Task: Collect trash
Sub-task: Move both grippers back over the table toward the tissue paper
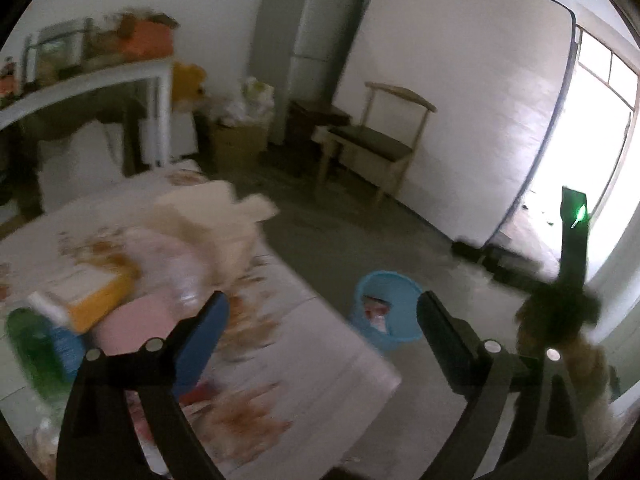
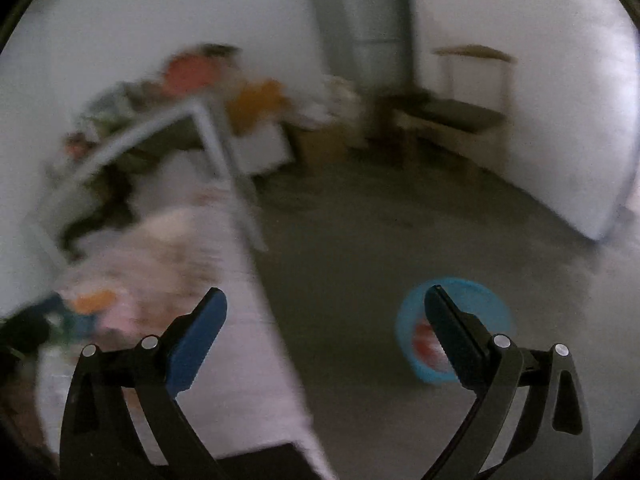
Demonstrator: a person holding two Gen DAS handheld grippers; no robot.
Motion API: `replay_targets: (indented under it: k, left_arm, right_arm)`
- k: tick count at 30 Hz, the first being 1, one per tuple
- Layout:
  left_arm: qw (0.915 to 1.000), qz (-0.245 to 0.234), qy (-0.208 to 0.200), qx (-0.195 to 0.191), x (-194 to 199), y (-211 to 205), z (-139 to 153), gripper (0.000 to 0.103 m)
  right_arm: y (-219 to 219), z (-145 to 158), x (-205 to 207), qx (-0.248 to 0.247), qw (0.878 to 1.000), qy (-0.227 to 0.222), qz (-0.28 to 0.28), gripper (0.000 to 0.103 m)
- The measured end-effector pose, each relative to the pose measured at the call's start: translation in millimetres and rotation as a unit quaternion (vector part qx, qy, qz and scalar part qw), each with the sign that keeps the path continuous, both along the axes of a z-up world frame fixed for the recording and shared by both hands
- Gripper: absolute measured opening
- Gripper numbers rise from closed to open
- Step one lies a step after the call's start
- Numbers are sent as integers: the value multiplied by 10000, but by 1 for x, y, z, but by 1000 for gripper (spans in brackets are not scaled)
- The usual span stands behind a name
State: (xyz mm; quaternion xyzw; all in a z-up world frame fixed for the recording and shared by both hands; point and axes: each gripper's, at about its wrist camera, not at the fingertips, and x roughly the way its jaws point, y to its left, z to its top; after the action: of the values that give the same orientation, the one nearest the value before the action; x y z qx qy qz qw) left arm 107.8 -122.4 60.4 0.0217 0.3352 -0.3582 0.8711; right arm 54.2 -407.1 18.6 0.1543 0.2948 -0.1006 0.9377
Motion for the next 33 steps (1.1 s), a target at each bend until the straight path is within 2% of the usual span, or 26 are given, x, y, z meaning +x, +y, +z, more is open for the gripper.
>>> replay_targets:
  k: [4,6,10,13,15,18,20,23,25,27,33]
  left_arm:
    - [9991,316,-250,160,-19,52,-11,92]
    - [9985,444,-267,199,-28,71,-19,92]
    - [9965,686,-266,395,-38,97,-40,92]
    - [9949,823,-169,563,-40,105,-55,92]
    - [9948,800,-152,618,-41,112,-63,92]
    - [9949,781,-71,637,-39,119,-70,92]
    - [9945,831,-20,630,-36,124,-74,92]
    - [9941,892,-16,612,-34,128,-76,92]
    - [9937,962,0,580,-34,130,-79,92]
    - [9930,1045,46,541,-34,135,-81,92]
    - [9892,1388,-43,473,-33,158,-77,92]
  right_arm:
    - [35,13,21,496,9952,-76,837,95]
    - [52,13,32,875,9876,31,1301,95]
    - [87,-7,57,1545,9644,504,2086,94]
    - [113,-23,67,1906,9489,914,2344,88]
    - [139,-22,69,1736,9458,1062,2533,88]
    - [173,-16,73,928,9393,1296,3039,88]
    - [192,-15,79,548,9369,1471,3123,88]
    - [212,-15,85,461,9346,1611,3139,92]
    - [225,-16,87,141,9392,1651,3007,93]
    - [234,-17,86,-75,9389,1695,2996,93]
    - [244,-25,93,2,9431,1785,2805,94]
